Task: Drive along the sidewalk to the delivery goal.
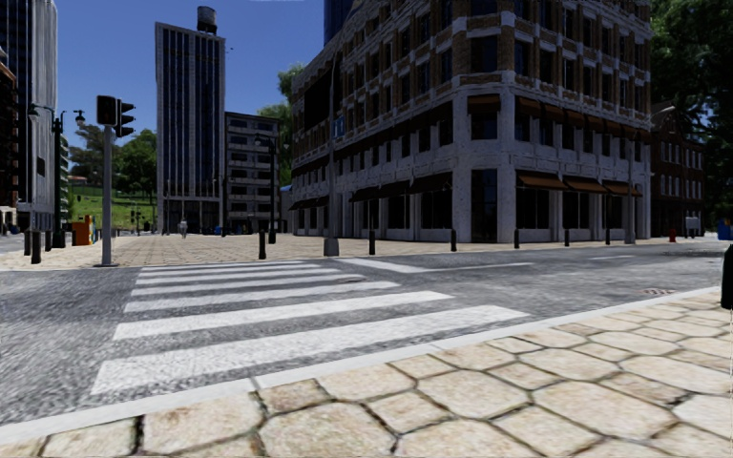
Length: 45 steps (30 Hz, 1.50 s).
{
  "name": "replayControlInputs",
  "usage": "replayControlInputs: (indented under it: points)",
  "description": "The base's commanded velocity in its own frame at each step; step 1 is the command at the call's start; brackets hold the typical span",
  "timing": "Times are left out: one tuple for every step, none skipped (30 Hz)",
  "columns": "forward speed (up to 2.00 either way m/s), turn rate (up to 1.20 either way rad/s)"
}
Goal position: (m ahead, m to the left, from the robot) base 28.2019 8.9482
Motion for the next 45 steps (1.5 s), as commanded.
replayControlInputs:
  points:
    - [1.91,0.49]
    - [1.91,0.49]
    - [1.91,0.49]
    - [1.91,0.49]
    - [1.91,0.49]
    - [1.91,0.49]
    - [1.91,0.49]
    - [1.91,0.49]
    - [1.91,0.49]
    - [1.91,0.49]
    - [1.91,0.49]
    - [1.91,0.49]
    - [1.91,0.49]
    - [1.91,0.49]
    - [1.91,0.49]
    - [1.91,0.49]
    - [1.91,0.49]
    - [1.91,0.49]
    - [1.91,0.49]
    - [1.91,0.49]
    - [1.91,0.49]
    - [1.91,0.49]
    - [1.91,0.49]
    - [1.91,0.49]
    - [1.91,0.49]
    - [1.91,0.49]
    - [1.92,0.49]
    - [1.92,0.35]
    - [1.92,0.16]
    - [1.92,0.16]
    - [1.92,0.02]
    - [1.92,0.00]
    - [1.93,0.00]
    - [1.93,0.00]
    - [1.93,0.00]
    - [1.93,0.00]
    - [1.93,0.00]
    - [1.93,0.00]
    - [1.93,0.00]
    - [1.93,0.00]
    - [1.93,0.00]
    - [1.93,0.10]
    - [1.94,0.25]
    - [1.94,0.30]
    - [1.94,0.30]
